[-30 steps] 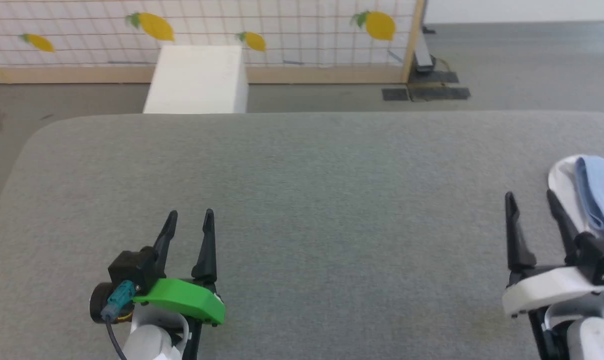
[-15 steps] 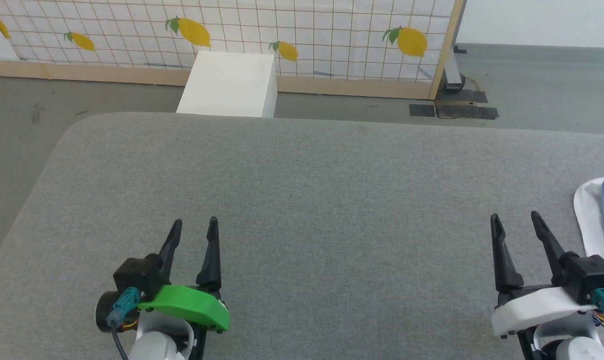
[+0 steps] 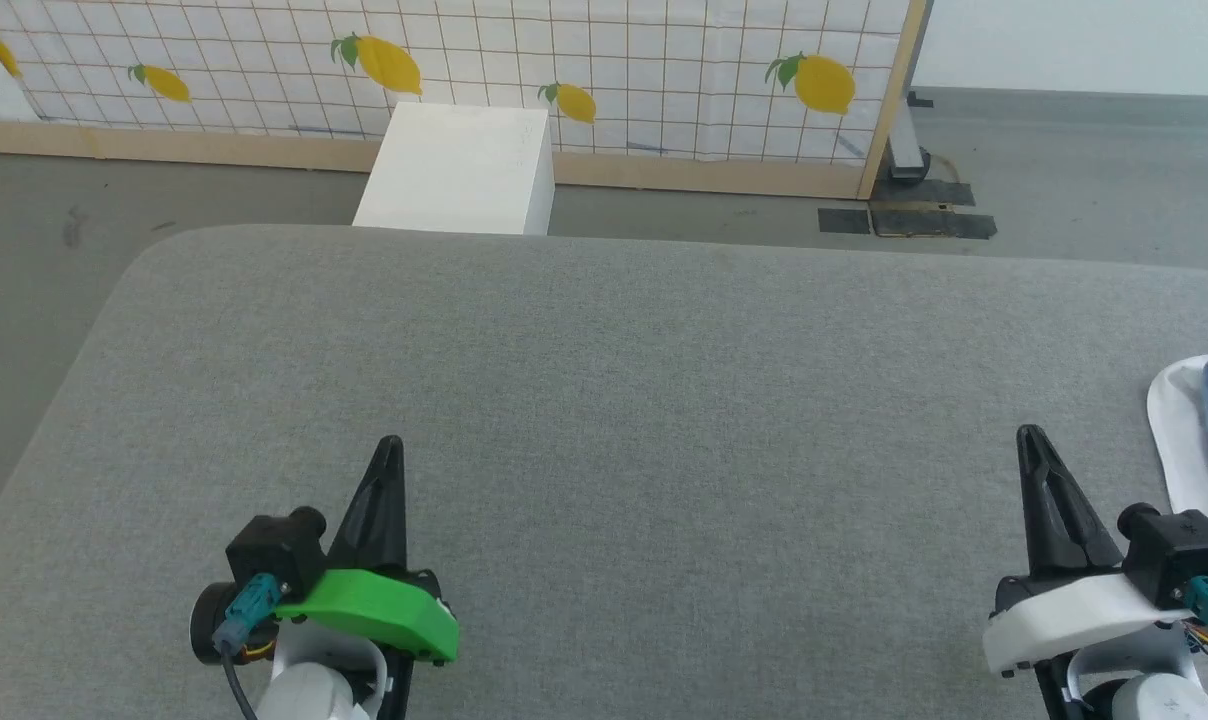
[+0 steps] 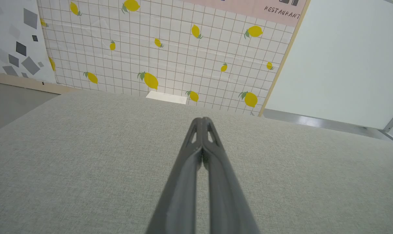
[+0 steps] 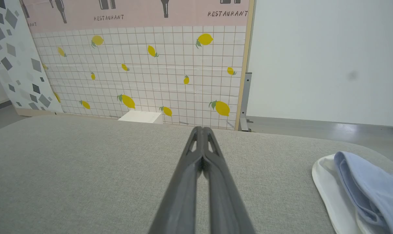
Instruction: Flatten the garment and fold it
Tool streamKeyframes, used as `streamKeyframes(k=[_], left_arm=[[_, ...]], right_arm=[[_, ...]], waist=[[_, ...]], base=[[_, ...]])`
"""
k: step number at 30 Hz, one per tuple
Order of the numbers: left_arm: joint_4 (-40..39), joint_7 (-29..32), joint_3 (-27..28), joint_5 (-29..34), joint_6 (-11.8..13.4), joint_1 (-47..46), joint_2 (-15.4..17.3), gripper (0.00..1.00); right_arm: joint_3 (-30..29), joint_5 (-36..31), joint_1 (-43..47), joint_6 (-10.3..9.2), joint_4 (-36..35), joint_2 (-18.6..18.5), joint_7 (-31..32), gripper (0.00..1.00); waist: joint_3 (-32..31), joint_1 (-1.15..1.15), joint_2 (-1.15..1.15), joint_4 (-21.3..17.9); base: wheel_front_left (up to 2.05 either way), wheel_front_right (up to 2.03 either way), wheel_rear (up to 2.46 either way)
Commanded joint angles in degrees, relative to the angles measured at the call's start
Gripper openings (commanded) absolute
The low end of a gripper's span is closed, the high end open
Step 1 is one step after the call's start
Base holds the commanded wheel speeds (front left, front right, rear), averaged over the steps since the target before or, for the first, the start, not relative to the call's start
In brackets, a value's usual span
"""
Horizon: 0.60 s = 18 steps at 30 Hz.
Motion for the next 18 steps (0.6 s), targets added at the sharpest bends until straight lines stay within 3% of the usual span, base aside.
streamKeyframes(k=[1, 18], left_arm=[[-0.2, 0.2, 0.1, 0.2, 0.1, 0.1, 0.0, 0.0], [-2.0, 2.2, 0.8, 2.3, 0.6, 0.9, 0.0, 0.0]], right_arm=[[0.1, 0.0, 0.0, 0.0, -0.1, 0.0, 0.1, 0.0], [0.9, -0.5, 0.1, -0.01, -0.7, 0.0, 1.4, 0.0]], waist=[[0.0, 0.0, 0.0, -0.1], [-0.1, 0.0, 0.0, -0.9]], base=[[0.0, 0.0, 0.0], [0.0, 0.0, 0.0]])
